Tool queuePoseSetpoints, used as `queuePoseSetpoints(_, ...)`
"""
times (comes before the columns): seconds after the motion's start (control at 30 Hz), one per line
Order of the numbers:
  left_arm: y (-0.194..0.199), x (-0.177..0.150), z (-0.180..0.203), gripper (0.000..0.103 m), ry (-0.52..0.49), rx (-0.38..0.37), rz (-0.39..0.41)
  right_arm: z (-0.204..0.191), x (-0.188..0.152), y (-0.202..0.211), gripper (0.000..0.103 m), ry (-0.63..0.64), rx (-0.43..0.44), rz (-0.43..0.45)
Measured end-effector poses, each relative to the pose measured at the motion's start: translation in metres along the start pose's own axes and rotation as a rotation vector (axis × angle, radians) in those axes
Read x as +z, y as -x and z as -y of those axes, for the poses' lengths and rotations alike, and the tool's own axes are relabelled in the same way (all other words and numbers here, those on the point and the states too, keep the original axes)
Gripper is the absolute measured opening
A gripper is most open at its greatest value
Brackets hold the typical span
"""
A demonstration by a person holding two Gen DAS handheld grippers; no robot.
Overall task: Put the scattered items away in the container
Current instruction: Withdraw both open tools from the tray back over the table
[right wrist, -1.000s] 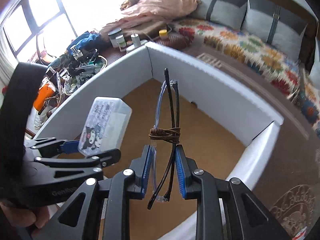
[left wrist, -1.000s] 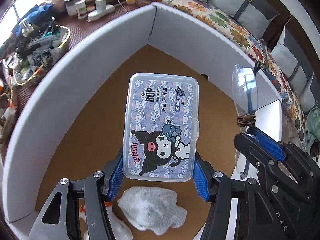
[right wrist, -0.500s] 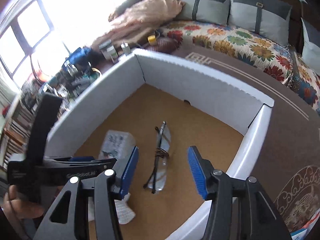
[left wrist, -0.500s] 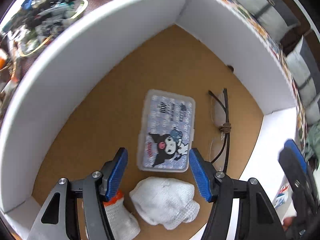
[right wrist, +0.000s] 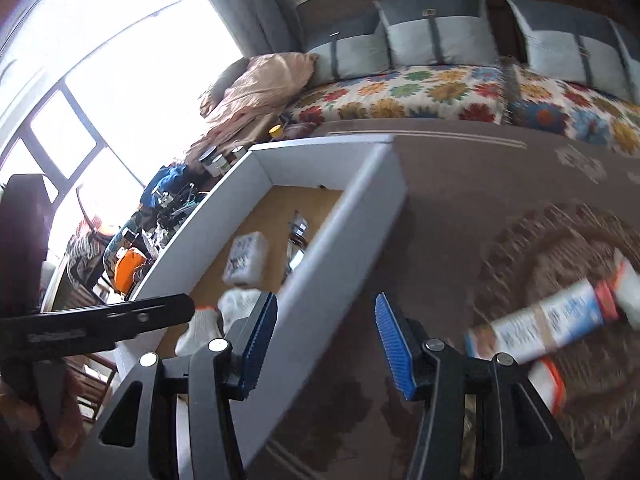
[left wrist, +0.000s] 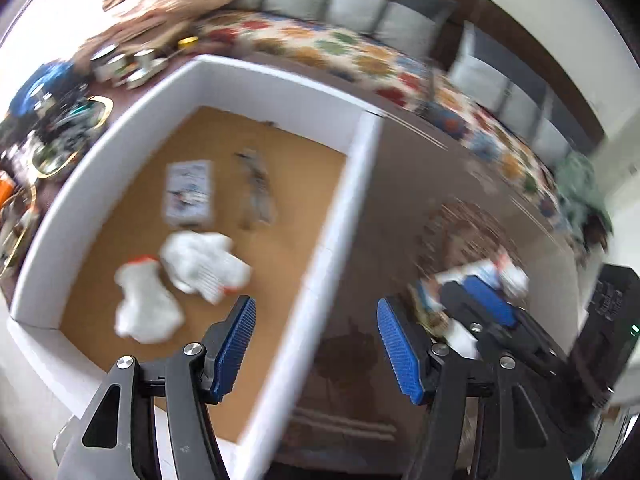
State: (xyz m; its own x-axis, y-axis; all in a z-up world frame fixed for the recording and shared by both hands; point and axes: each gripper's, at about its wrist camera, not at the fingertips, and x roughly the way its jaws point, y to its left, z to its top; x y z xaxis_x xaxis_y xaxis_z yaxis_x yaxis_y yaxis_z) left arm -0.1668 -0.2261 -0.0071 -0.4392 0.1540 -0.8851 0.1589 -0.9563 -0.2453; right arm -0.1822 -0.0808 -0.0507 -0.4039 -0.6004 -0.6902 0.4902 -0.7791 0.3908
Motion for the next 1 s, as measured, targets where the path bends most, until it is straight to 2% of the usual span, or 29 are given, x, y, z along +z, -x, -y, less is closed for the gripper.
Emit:
queuePoseSetpoints(0.1, -0.006, -0.044, 0.046, 0.064, -0.058, -0.035, -0.031, 0.032, -0.041, 0.047, 0.053, -0.022, -0.03, 0.019)
queuePoseSetpoints(0.23, -0.05, -0.108, 0.084, 0.064, -0.06, -0.06, -0.115, 0.084, -0.104, 0.102, 0.053, -0.083, -0.094, 0.023)
queuePoseSetpoints(0.37, -0.095, -0.165, 0.113, 0.063, -0.033, -0.073, -0.232, 0.133, -0.166, 0.135, 0.053, -0.201, -0.159, -0.005)
queuePoseSetpoints(0.43, -0.109, -0.187, 0.134, 0.063, -0.093, -0.069, -0.284, 0.146, -0.188, 0.145, 0.053, -0.249, -0.174, -0.003)
queuePoseSetpoints(0.5, -0.114, -0.198, 0.15, 0.063, -0.16, -0.045, -0.301, 0.156, -0.203, 0.152, 0.053, -0.283, -0.175, 0.009)
queuePoseSetpoints(0.67, -0.111, -0.203, 0.165, 0.063, -0.2, -0.018, -0.301, 0.168, -0.212, 0.154, 0.053, -0.346, -0.166, 0.027)
queuePoseSetpoints(0.87, -0.107, -0.199, 0.161, 0.063, -0.179, 0.022, -0.266, 0.165, -0.212, 0.151, 0.053, -0.339, -0.17, 0.033)
queuePoseSetpoints(1.0, -0.113, -0.197, 0.16, 0.063, -0.2, 0.03, -0.268, 0.172, -0.214, 0.15, 0.053, -0.361, -0.184, 0.03)
